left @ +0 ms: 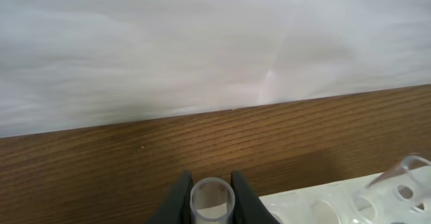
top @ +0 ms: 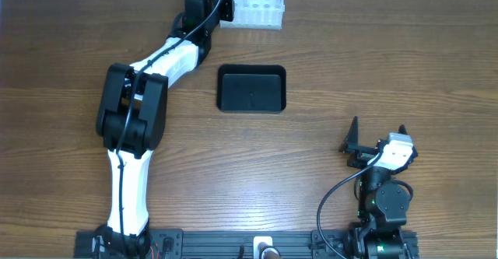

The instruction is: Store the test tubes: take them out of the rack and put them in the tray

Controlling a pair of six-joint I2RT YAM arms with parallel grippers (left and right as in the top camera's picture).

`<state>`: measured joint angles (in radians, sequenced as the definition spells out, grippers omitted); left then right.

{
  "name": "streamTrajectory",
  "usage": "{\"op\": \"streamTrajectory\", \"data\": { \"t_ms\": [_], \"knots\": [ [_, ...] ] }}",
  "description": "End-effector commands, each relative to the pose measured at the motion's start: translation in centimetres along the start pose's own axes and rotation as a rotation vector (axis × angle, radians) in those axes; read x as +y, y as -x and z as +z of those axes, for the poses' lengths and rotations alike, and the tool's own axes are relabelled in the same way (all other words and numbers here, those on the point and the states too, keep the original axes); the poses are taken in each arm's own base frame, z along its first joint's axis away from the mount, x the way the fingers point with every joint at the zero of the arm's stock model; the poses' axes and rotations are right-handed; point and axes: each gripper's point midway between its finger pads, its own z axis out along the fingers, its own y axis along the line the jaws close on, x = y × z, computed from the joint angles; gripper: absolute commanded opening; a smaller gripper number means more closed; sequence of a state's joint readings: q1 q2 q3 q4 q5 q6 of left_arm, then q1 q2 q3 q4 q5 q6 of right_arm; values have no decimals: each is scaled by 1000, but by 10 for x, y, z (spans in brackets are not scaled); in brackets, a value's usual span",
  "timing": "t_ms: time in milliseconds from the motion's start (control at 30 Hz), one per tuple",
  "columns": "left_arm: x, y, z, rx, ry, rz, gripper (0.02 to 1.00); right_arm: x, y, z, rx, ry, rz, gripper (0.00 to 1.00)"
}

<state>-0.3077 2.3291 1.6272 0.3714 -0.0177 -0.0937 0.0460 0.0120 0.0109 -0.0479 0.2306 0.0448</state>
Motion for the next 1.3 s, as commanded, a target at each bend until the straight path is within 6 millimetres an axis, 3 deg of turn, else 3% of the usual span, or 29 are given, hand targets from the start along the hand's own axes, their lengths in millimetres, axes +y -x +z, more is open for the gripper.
{"op": "streamTrajectory", "data": {
  "t_ms": [33,567,733,1000,1233,1300],
  "knots": [
    [-2,5,3,-17,-3,9,119,1,-2,0,2,3,-2,993],
    [-4,9,3,-34,-6,9,91,1,-2,0,2,3,-2,991],
    [-6,25,-2,-63,-10,8,86,1,-2,0,2,3,-2,993],
    [-13,95,-36,-173,-25,7,82,1,-2,0,2,3,-2,993],
    [-29,177,-91,-314,-45,45,77,1,-2,0,2,3,-2,991],
    [-34,193,-106,-332,-49,61,75,1,-2,0,2,3,-2,993]
  ]
}}
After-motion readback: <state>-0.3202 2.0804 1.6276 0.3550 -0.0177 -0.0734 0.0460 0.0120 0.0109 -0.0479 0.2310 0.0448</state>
